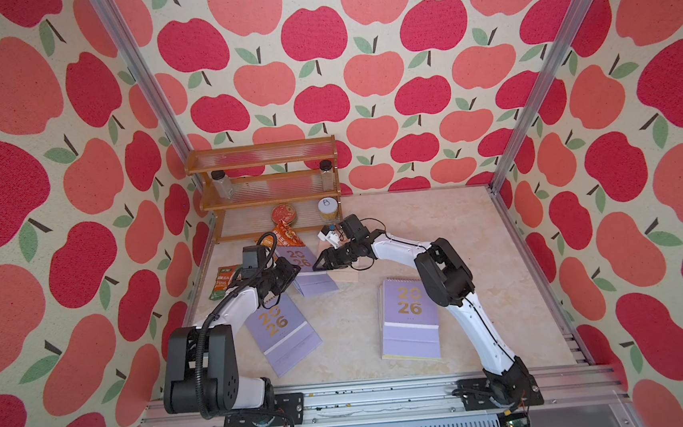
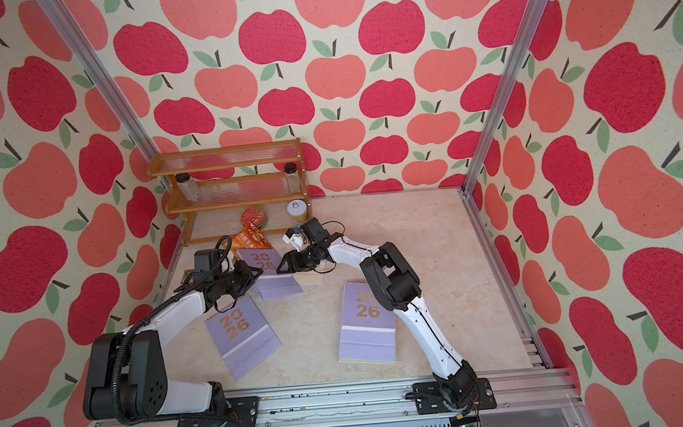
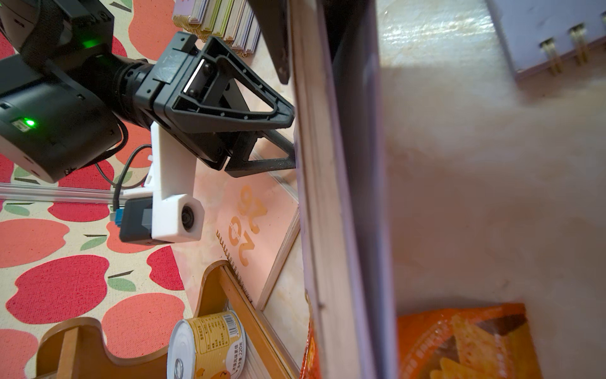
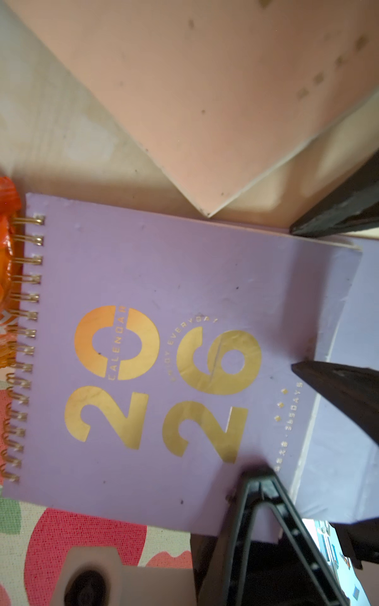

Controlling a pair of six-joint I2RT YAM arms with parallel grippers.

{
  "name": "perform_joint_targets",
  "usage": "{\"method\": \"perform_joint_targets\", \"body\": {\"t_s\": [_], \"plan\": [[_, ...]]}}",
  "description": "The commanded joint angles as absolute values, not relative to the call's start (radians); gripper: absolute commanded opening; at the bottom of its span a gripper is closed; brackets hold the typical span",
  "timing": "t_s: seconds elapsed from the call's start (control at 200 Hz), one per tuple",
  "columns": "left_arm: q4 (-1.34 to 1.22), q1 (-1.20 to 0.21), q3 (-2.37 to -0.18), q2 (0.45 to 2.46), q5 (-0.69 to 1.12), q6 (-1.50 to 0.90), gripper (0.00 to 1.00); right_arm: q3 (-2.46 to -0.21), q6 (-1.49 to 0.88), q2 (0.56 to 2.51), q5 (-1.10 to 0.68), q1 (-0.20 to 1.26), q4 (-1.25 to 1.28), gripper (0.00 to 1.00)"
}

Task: Stack the calendars
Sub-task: Pick up the calendar at the center of the board.

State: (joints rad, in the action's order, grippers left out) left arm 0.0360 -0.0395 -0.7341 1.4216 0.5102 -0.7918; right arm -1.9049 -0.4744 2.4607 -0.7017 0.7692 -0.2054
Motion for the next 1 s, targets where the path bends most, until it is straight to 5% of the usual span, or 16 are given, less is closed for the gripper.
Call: {"method": "perform_joint_targets", "body": {"t_s": [0.0,0.71,0.995], "plan": [[0.029,-0.052,-0.752,1.432,0.562,-0.766,0.0,-1.881,-0.492,2.497,-0.741,0.796,-0.246,0.62],[0.128,0.027,-0.781,1.223,0.719,-0.674,0.0,-1.736,-0.456,2.175,-0.845,0.654,-0.241,0.65],[-0.107,0.042,-0.807,1.233,0.909,-0.727,0.0,-1.419,-0.773,1.967,-1.001,0.5,0.263,0.66]]}}
